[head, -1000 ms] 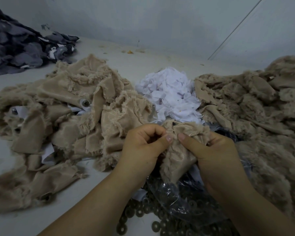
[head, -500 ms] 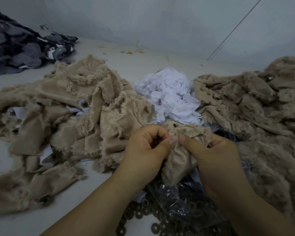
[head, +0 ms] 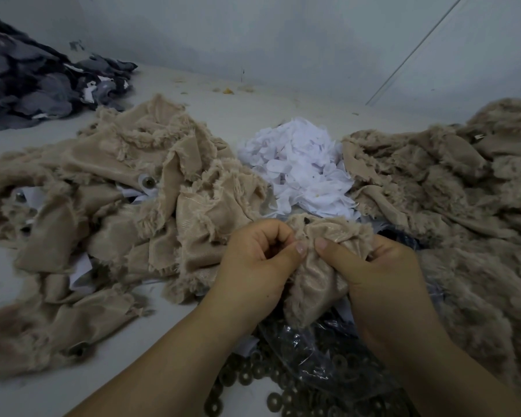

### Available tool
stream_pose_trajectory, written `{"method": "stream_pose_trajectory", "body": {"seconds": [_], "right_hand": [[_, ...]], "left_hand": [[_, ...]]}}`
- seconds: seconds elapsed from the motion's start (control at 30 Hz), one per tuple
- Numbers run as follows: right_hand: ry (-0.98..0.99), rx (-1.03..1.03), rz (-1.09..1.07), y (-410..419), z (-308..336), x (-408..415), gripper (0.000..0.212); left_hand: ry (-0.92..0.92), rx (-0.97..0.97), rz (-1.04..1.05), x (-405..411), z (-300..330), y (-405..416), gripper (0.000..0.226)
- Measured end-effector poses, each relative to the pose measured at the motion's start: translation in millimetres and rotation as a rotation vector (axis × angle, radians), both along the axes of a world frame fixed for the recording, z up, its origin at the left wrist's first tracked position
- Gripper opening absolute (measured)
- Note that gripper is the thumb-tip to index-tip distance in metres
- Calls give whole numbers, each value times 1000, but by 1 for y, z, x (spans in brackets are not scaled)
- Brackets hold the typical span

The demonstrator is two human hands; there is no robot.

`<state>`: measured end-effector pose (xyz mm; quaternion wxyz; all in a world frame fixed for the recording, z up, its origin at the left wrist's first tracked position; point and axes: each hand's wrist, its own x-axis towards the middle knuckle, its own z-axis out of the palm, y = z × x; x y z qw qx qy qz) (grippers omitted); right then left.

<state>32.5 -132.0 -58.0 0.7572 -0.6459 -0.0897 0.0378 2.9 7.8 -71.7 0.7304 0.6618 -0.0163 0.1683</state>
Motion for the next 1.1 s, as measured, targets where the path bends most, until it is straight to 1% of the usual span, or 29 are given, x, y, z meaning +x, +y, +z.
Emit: {"method": "stream_pose_trajectory", "body": {"seconds": [0.03, 0.1, 0.27, 0.33, 0.4, 0.43, 0.47, 0.5, 0.6, 0.7, 0.8, 0.87, 0.93, 1.03, 1.1], "right_hand": [[-39, -25, -12, 0, -1, 0, 7], [-70, -57, -31, -1, -1, 0, 13], [-25, -67, -47, 1, -1, -1, 15], [-3, -46, -38, 2, 0, -1, 16], [3, -53, -38, 2, 0, 0, 4], [-4, -70, -48, 1, -1, 0, 4], [-5, -87, -52, 0, 0, 0, 6], [-23, -99, -50, -1, 0, 0, 2], [-87, -136, -55, -1, 2, 0, 16], [-169, -190, -73, -2, 2, 1, 23], [-195, -193, -77, -2, 1, 2, 20], [-148, -128, -28, -1, 0, 2, 15], [-80, -47, 43, -1, 0, 2, 12], [-70, -20, 70, -1, 0, 2, 15], [-149, -116, 8, -1, 0, 0, 17]], "left_hand": [[3, 15, 10, -1, 0, 0, 16], [-3, 80, 36, -2, 1, 0, 16], [-39, 190, 139, -3, -1, -1, 23], [-125, 269, 206, -4, 0, -2, 20], [-300, 458, 264, -6, 2, -2, 18], [-373, 550, 282, -6, 1, -2, 19], [-400, 604, 293, -6, 1, -3, 19], [-391, 624, 299, -6, 0, -3, 19], [-363, 605, 338, -6, -2, -5, 16], [-352, 560, 339, -4, -2, -4, 13], [-252, 413, 277, -4, -3, -4, 17], [-198, 314, 239, -4, -1, -4, 21], [-171, 255, 233, -4, 0, -1, 22], [-138, 244, 227, -3, 0, 1, 24], [-127, 296, 225, -4, 0, 0, 22]]}}
